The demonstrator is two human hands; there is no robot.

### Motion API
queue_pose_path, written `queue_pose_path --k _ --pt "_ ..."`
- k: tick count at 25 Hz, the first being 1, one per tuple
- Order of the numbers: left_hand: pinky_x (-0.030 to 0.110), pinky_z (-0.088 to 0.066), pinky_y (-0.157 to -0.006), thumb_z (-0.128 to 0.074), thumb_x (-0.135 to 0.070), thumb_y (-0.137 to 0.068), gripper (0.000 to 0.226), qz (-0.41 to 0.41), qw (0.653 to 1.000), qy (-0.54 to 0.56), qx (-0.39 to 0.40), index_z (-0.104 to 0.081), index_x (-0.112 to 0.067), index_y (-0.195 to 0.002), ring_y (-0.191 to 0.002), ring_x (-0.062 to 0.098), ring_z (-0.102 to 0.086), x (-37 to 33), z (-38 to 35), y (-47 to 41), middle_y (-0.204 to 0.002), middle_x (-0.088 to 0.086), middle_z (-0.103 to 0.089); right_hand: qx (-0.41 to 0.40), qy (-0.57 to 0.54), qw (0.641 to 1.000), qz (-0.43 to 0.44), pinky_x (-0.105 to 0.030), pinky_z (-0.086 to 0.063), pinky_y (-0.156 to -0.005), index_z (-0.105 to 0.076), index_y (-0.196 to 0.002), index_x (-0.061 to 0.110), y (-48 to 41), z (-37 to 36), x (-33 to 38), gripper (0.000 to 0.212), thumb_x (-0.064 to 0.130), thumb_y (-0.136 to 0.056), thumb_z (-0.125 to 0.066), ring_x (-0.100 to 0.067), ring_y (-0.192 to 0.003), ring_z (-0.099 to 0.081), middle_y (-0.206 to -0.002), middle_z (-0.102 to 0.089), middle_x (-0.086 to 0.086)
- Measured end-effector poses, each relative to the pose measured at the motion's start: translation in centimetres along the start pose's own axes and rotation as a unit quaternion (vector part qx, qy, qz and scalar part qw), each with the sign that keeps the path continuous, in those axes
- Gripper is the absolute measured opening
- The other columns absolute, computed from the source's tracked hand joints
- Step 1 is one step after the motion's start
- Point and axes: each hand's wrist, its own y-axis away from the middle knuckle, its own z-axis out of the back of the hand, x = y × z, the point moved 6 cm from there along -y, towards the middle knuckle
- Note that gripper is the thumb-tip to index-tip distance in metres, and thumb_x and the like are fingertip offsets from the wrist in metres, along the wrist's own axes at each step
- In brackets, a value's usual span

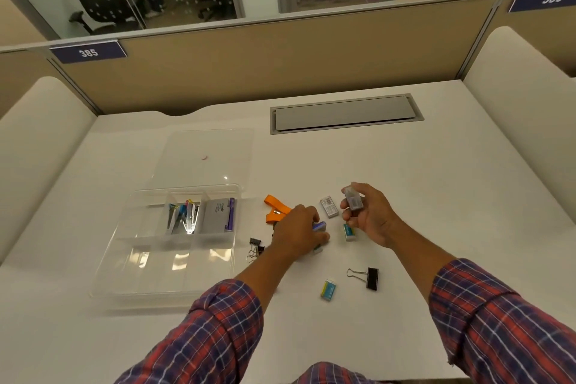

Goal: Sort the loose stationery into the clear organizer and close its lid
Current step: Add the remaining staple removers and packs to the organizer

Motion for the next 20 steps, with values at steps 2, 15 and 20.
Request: queue_pose_path --k 2,15,20 --pt "0.036 -0.053 -0.074 -0.071 -0.041 -0.091 0.029 0.005 0.999 -0.039 -0.026 -0.067 -0.017 -0.107 -0.095 0.024 -0.063 -0.3 0.0 0.0 -0.107 0.006 -0.064 -0.005 0.099 0.995 0.035 -0.028 -0.042 -0.042 -0.057 -0.102 0.008 -0.1 -0.1 0.6 0.021 0.024 -0.091 -0.067 -0.028 -0.048 -0.056 -0.079 -0.068 -0.021" --pt "0.026 -0.038 -0.044 -0.059 -0.015 -0.094 0.009 0.229 0.687 0.689 -0.036 -0.06 -0.008 -0.1 -0.052 0.017 -0.051 1.6 1.1 2.9 -0.088 0.016 -0.07 -0.072 0.523 0.84 0.122 -0.038 -0.054 -0.078 -0.056 -0.104 0.016 -3.3 -1.9 1.1 0.018 0.026 -0.092 -0.063 -0.024 -0.092 -0.06 -0.101 -0.06 -0.002" --pt "0.039 -0.062 -0.067 -0.054 -0.012 -0.099 0.025 0.177 0.675 0.716 -0.031 -0.061 -0.002 -0.12 -0.081 0.034 -0.075 2.1 2.3 4.8 -0.093 0.021 -0.07 -0.071 0.671 0.734 0.08 -0.046 -0.05 -0.089 -0.05 -0.114 0.012 -4.7 -3.4 0.1 0.038 0.041 -0.093 -0.06 -0.032 -0.103 -0.059 -0.115 -0.057 -0.011"
